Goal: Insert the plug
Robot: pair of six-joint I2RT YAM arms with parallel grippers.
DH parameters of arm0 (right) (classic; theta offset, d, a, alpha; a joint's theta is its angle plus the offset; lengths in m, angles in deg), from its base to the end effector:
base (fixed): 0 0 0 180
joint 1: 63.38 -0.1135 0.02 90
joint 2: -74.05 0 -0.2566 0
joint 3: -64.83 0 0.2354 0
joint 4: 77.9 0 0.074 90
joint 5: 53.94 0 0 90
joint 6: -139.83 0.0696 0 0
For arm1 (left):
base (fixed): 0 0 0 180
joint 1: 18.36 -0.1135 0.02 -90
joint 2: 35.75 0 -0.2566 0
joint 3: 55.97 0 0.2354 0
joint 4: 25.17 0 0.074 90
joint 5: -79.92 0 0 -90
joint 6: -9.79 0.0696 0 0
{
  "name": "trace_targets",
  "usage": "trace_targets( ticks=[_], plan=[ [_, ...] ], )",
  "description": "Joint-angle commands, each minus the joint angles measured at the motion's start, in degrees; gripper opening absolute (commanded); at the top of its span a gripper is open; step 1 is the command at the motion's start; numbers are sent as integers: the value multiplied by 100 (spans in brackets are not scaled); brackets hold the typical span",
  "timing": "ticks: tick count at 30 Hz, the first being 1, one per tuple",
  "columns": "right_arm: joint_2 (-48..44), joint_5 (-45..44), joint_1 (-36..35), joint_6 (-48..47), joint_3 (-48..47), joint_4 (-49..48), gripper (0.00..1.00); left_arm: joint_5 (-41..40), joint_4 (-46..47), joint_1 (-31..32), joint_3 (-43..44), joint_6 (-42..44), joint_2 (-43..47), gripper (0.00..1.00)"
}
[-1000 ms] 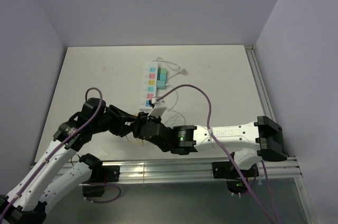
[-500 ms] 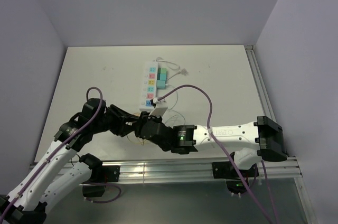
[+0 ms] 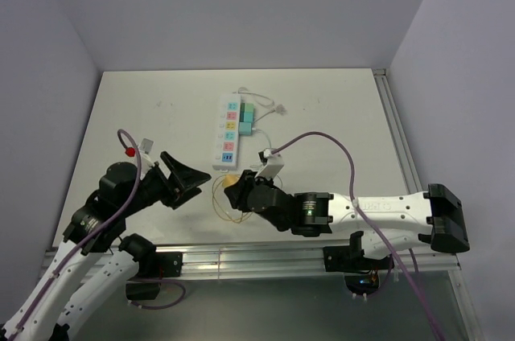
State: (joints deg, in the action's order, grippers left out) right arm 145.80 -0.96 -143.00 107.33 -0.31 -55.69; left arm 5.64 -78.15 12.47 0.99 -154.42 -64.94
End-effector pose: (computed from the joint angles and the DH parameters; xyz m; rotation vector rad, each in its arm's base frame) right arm 0.0929 0.2748 0.2676 0.0049 2.0755 0.8712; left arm 0.1035 -0.0838 0.2883 -0.6627 2.2113 -1.3511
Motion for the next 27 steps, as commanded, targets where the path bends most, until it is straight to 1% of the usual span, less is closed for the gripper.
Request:
trace_targets(
  ticks=[1, 2, 5, 8, 14, 17, 19, 20, 23, 24, 26, 27],
  plan=[
    [-433, -26, 16, -89, 115, -234, 0, 307, 735, 20, -167, 899, 273, 81],
    [-477, -8, 16, -107, 141, -226, 0, 639, 1041, 11, -246, 1065, 317, 81],
    [-609, 62, 7, -133, 98, -138, 0, 1141, 1325, 11, -519, 1190, 256, 81],
    [-732, 194, 16, -168, 115, -234, 0, 1467, 1641, 20, -704, 1243, 125, 80],
    [-926, 353, 16, -177, 98, -313, 0, 1565, 1896, 20, -835, 1304, 10, 78],
    [-987, 405, 16, -195, 106, -366, 0, 1714, 2099, 28, -914, 1243, -69, 74],
    [-1013, 467, 7, -203, 98, -401, 0, 1811, 2230, 37, -958, 1217, -113, 69],
    [-1040, 484, 7, -204, 89, -393, 0, 1829, 2266, 46, -976, 1216, -148, 64],
    [-1101, 555, 7, -203, 115, -419, 0, 1890, 2397, 90, -1020, 1173, -218, 56],
    [-1145, 564, 16, -204, 132, -436, 0, 1934, 2459, 99, -1038, 1146, -227, 49],
    [-1198, 581, 16, -204, 150, -419, 0, 2127, 2783, 116, -1125, 1024, -280, 38],
    [-1233, 573, 16, -212, 150, -393, 0, 2171, 2837, 116, -1134, 997, -306, 16]
  ],
)
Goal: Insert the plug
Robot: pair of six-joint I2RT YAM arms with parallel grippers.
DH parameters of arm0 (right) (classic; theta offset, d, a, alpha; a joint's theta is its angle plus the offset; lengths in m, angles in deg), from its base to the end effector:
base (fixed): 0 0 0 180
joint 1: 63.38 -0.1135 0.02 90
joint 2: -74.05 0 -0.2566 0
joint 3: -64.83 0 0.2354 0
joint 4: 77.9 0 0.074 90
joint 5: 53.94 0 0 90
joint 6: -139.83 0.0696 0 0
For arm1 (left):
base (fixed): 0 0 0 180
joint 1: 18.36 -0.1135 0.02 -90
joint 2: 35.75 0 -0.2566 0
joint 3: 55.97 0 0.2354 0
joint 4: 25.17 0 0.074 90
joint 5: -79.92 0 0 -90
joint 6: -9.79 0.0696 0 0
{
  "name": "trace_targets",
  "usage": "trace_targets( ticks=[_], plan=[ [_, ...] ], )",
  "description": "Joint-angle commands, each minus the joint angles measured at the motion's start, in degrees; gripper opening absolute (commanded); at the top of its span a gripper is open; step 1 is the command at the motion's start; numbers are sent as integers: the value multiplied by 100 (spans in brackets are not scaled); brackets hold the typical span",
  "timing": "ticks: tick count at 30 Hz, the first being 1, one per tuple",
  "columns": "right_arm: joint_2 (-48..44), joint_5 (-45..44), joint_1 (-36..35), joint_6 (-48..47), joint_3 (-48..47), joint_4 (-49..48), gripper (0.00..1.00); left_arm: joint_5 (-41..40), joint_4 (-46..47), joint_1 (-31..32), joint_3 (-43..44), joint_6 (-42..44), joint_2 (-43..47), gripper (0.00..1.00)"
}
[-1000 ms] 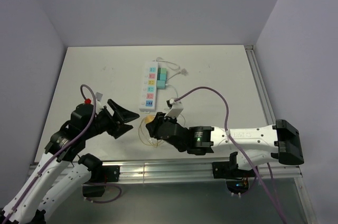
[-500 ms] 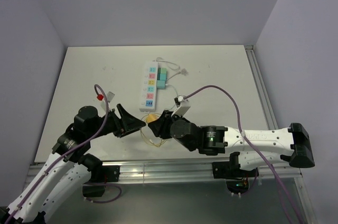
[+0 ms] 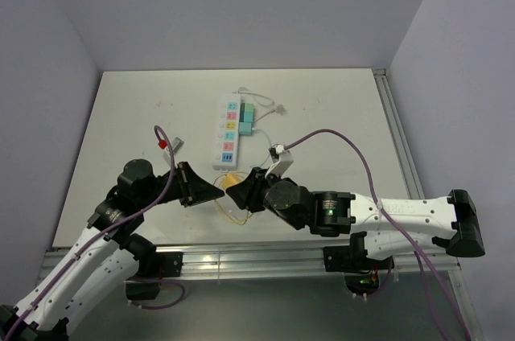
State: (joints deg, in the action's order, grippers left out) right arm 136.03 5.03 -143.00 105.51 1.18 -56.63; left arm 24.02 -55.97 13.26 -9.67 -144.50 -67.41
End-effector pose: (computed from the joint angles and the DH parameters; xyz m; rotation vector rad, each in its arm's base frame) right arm 0.0823 0.2499 0.3021 -0.0313 2.0169 1.0826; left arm 0.1122 -0.1149 0.2710 -0.1277 2.1765 -1.6218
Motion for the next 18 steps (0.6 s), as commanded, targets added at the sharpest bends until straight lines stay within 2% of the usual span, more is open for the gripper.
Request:
trace_targets(
  ticks=[1, 4, 7, 11, 15, 18],
  plan=[
    [-282, -35, 16, -31, 10, -273, 0, 342, 532, 46, -33, 83, -94, 0],
    [-370, 9, 16, -48, 45, -141, 0, -446, -512, 46, 475, 564, -148, 0],
    [-449, 166, 7, -49, 89, 140, 0, -1808, -1725, 46, 1222, 926, -95, 0],
    [-642, 807, 25, -233, 204, 272, 0, -3739, -2447, 46, 2083, 1024, 11, 0],
    [-1116, 844, 25, -198, 396, 203, 0, -4403, -2721, 46, 2349, 1094, -94, 0],
    [-1652, 652, 25, -189, 687, 106, 0, -4509, -2844, 46, 2262, 1051, -174, 0]
  ],
)
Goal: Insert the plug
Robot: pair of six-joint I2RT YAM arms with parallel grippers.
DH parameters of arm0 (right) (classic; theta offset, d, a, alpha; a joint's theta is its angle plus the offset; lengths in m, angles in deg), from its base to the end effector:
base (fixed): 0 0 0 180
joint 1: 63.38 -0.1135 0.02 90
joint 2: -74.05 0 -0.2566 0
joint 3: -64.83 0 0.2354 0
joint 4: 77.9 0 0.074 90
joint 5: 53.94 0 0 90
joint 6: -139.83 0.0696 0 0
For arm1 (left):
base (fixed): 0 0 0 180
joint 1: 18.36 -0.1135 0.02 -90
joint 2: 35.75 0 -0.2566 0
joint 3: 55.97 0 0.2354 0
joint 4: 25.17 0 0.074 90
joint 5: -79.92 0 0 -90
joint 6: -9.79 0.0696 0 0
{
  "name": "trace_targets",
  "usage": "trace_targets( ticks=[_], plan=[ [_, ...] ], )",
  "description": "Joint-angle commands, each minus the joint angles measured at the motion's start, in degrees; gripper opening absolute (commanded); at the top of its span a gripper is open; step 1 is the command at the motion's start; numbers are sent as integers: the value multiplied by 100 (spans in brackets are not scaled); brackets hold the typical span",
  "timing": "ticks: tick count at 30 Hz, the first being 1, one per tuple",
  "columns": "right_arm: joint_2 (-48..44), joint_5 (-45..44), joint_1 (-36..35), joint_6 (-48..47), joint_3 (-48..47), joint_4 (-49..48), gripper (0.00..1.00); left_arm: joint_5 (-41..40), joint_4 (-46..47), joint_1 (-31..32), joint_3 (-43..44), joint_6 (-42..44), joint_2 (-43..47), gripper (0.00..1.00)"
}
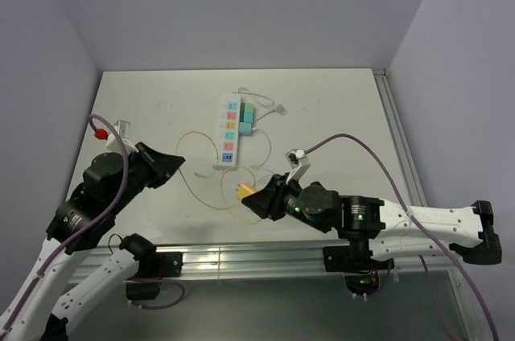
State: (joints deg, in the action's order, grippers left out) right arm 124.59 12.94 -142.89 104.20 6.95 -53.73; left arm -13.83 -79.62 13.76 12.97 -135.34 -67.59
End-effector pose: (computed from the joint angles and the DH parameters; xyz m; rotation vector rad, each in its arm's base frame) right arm 0.0674 0.2138 0.3017 -0.1397 2.0302 1.2128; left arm 0.1097 -0.0635 0.3481 -0.4447 1.9443 -0.9642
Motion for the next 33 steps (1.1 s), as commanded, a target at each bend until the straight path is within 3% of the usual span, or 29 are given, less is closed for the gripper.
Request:
trace_targets(
  ticks=[1, 5, 9, 13, 17, 21, 28, 33],
  plan=[
    [-624, -245, 23, -41, 128, -124, 0, -663, -462, -4, -73, 100, -95, 0],
    [-1124, -1053, 23, 73, -56, 551, 0, -750, -593, -4, -538, 3, 238, 0],
    [-1301, -2432, 23, 539, -618, 2191, 0, -838, -979, -4, -715, -76, 748, 0],
    [-1599, -3418, 23, 594, -760, 2759, 0, -899, -1296, -4, -628, -419, 1398, 0],
    [-1758, -4427, 31, 811, -1119, 3671, 0, -540, -1507, -4, -495, -516, 1557, 0],
    [-1872, -4851, 58, 1251, -1664, 5094, 0, 319, -1464, -4, -741, -717, 1715, 2],
    [-2864, -3976, 49, -345, -937, 3544, 0, 1918, -744, -4, -1741, -780, 1988, 22],
    [-2797, -3183, 58, -866, -549, 2557, 0, 2615, -58, -4, -2348, -893, 1901, 38]
  ],
)
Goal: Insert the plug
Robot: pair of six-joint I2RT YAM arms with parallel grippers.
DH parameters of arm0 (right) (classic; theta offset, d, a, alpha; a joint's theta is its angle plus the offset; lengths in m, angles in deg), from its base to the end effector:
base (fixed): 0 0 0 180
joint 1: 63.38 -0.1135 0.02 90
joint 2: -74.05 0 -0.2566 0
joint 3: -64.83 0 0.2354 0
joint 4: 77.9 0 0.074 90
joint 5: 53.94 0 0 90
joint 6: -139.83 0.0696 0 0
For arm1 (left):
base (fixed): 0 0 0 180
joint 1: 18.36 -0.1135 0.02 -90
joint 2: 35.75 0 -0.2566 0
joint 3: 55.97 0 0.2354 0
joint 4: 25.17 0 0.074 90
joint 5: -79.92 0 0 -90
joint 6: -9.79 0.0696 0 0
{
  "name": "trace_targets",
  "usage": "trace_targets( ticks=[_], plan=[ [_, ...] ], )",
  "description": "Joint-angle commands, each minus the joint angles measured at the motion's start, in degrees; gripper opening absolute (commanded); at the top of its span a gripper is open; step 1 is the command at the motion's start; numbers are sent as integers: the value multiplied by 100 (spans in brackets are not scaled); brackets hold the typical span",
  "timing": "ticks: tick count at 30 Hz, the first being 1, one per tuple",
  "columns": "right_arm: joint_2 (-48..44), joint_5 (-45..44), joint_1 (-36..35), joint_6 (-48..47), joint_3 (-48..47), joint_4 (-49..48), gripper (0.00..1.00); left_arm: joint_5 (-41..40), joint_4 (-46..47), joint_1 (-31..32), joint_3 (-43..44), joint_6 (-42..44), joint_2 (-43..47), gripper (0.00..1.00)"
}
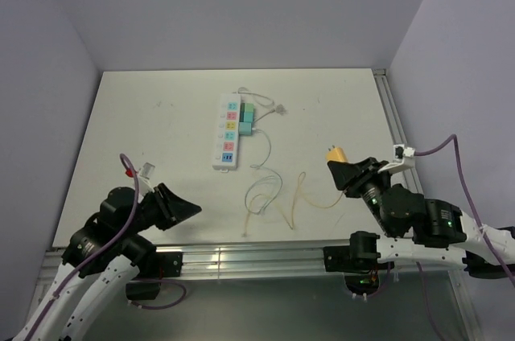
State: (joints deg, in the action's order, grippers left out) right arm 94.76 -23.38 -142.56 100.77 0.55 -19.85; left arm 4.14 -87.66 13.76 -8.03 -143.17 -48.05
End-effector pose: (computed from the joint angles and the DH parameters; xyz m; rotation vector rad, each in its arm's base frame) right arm 0.0695 0.0442 0.3391 0.2967 1.7298 0.7410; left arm 0.0644 -0.0606 0.2414 -0.4367 2.2393 -1.2230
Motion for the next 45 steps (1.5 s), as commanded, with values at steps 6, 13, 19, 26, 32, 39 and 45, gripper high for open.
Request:
trace_targets(
  ticks=[6, 13, 19, 26, 32, 39, 45],
  plan=[
    [1584, 1310, 16, -891, -400, -953, 0, 995, 1081, -4, -250, -112, -308, 66],
    [2622, 3409, 25, -1954, -673, -1603, 0, 1232, 1685, -4, 778, 784, -388, 72],
    [2684, 5868, 279, -2290, -384, -2473, 0, 2634, 3170, -4, 446, 672, -493, 74],
    [2886, 7182, 605, -2150, -129, -3141, 0, 3245, 4139, -4, 76, 477, -862, 73],
    [2851, 8105, 842, -2000, 240, -3941, 0, 3613, 4499, 5, 32, 460, -1003, 73],
    [3087, 8887, 1132, -1859, 250, -4468, 0, 3816, 4526, 22, 67, 671, -1169, 73],
    [3588, 9047, 1168, -1886, -154, -4514, 0, 3816, 4588, 93, 58, 723, -1275, 73]
  ],
)
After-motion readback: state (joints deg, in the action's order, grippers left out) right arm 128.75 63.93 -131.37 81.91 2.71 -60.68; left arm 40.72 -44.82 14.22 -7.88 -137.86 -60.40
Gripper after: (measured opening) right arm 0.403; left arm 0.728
